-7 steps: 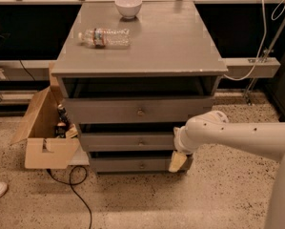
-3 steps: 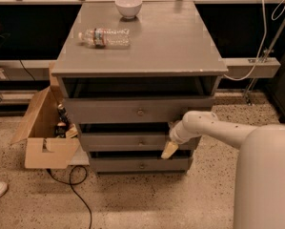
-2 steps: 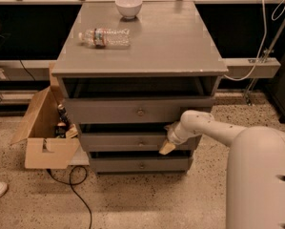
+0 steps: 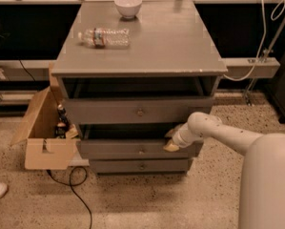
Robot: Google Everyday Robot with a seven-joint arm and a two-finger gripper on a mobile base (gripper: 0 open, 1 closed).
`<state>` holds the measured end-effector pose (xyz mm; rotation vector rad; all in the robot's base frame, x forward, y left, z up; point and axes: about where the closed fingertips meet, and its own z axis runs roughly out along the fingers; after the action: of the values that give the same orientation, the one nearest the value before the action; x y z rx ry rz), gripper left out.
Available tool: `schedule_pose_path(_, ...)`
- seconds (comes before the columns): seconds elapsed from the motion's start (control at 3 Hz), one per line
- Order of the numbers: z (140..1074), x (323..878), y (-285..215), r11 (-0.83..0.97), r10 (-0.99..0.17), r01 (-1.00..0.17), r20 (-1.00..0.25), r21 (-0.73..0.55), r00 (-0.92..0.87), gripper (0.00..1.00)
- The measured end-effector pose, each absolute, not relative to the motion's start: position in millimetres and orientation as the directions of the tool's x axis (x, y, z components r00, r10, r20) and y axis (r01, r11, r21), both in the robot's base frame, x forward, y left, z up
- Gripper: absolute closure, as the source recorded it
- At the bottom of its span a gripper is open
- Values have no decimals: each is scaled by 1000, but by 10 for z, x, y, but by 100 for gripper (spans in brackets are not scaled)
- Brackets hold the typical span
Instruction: Open middle drawer
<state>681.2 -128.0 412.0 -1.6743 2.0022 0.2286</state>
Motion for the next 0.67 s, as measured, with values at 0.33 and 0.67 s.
schedule_pose_path(0.33, 4149, 6810, -1280, 223, -868, -955, -485, -194, -104, 100)
schedule_pose_path(0.67, 4149, 6809, -1280, 223, -868, -955, -485, -194, -104, 0)
